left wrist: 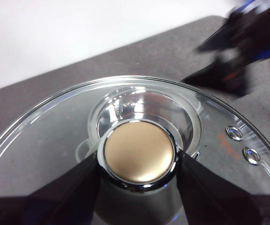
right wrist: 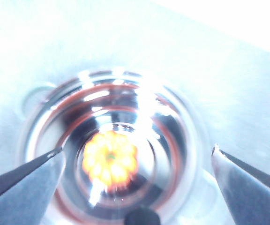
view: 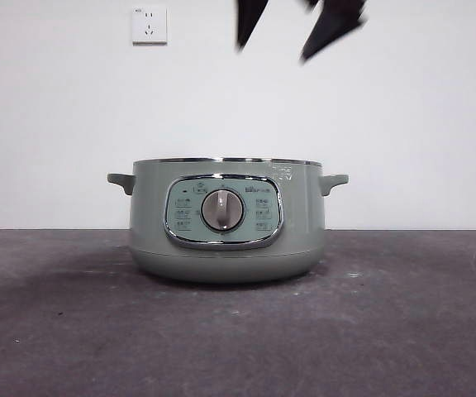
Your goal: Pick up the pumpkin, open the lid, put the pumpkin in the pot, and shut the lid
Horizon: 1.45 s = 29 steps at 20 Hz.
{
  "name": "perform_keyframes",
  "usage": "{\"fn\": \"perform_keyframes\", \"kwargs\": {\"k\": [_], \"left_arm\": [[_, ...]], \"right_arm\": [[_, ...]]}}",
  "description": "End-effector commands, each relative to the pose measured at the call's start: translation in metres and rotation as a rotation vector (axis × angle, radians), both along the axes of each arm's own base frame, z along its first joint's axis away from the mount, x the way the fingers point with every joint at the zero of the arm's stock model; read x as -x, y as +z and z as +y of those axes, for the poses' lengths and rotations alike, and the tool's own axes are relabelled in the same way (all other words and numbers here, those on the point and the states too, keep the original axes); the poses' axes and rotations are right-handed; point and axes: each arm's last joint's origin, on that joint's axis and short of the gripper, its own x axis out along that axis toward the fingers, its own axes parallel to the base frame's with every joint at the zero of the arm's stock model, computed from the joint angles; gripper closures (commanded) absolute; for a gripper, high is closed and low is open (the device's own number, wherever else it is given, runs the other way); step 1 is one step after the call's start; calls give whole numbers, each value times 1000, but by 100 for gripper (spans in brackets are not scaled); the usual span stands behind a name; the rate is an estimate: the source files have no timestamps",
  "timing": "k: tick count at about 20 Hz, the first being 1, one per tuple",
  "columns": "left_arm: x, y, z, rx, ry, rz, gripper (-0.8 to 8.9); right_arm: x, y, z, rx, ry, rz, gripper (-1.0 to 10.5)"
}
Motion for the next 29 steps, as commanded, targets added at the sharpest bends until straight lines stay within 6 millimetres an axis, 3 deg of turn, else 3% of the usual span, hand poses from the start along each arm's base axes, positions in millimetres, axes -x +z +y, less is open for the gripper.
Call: {"fn": "perform_keyframes", "kwargs": {"k": [1,3,5,9,18,26,29], "left_arm": [[-17,6,-10,30,-24,-70,826],[-37,0,-24,32,-51,-71,826],[-56,-10,-38,21,-75,-61,826],[-93,-34,-66,5,-118,-38,826],[-148,-82,-109,-1,-154,-29,826],[-182,-125,-127,-19,-156,5,826],[-188,-132,-130,-16,-153,-5,826]], "right_arm": [[35,34,-24,-52,-25,-40,380],[75,64,-49,-94,-31,-89,380],[106,82,-68,-130,-36,-114,380],[155,96,-97,-165,-28,-101,380],[196,93,-120,-187,49,26,380],[214,89,-131,-155,44,78,380],[217,88,-132,-164,67,100,380]]}}
